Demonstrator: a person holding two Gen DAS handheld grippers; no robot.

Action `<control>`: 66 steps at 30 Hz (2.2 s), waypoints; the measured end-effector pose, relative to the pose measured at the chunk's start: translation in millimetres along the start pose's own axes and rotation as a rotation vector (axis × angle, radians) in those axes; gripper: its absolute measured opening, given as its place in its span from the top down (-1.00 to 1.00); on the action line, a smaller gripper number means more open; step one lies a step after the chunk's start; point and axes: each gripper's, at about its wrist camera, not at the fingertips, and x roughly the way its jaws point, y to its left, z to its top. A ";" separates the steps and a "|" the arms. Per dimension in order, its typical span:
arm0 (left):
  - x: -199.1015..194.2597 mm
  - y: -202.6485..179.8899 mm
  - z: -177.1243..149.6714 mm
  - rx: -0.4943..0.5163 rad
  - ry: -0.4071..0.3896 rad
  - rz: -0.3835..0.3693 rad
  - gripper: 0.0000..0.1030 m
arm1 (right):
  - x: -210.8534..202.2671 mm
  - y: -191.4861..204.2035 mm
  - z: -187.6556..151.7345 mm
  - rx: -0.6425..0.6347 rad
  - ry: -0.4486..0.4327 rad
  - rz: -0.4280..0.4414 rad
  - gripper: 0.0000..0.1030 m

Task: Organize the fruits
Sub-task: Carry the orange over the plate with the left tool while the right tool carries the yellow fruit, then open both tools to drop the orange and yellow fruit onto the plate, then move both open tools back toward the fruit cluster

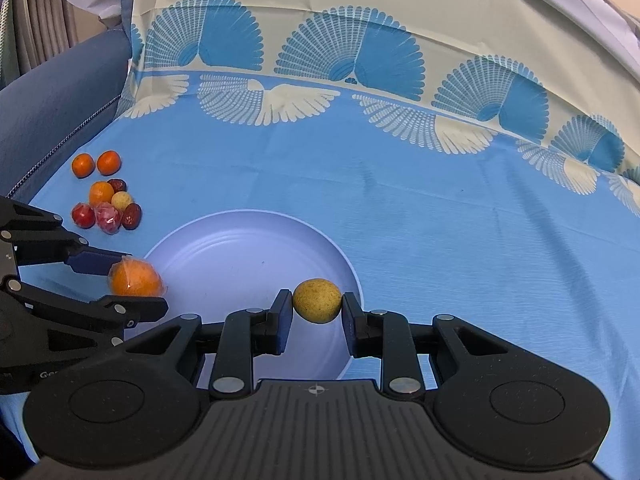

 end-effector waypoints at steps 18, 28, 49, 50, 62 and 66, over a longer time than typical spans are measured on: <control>-0.5 -0.6 0.9 -0.002 -0.004 -0.007 0.18 | 0.1 1.1 -0.5 0.001 -0.001 -0.001 0.45; -1.4 -1.8 2.2 0.003 -0.008 -0.002 -0.08 | 0.2 1.1 -0.9 0.002 -0.001 -0.026 0.19; -11.2 6.6 9.0 -0.018 -0.095 0.130 -0.61 | -9.9 -3.7 1.2 0.024 -0.088 -0.113 -0.17; -11.4 7.9 9.5 -0.024 -0.097 0.138 -0.63 | -10.0 -4.0 1.8 0.028 -0.088 -0.111 -0.19; -8.8 22.5 13.4 -0.079 -0.069 0.156 -0.65 | -13.2 -0.1 6.4 0.038 -0.115 -0.114 -0.42; -13.0 37.1 17.3 -0.141 -0.075 0.136 -0.65 | -13.1 0.2 7.5 0.037 -0.116 -0.114 -0.42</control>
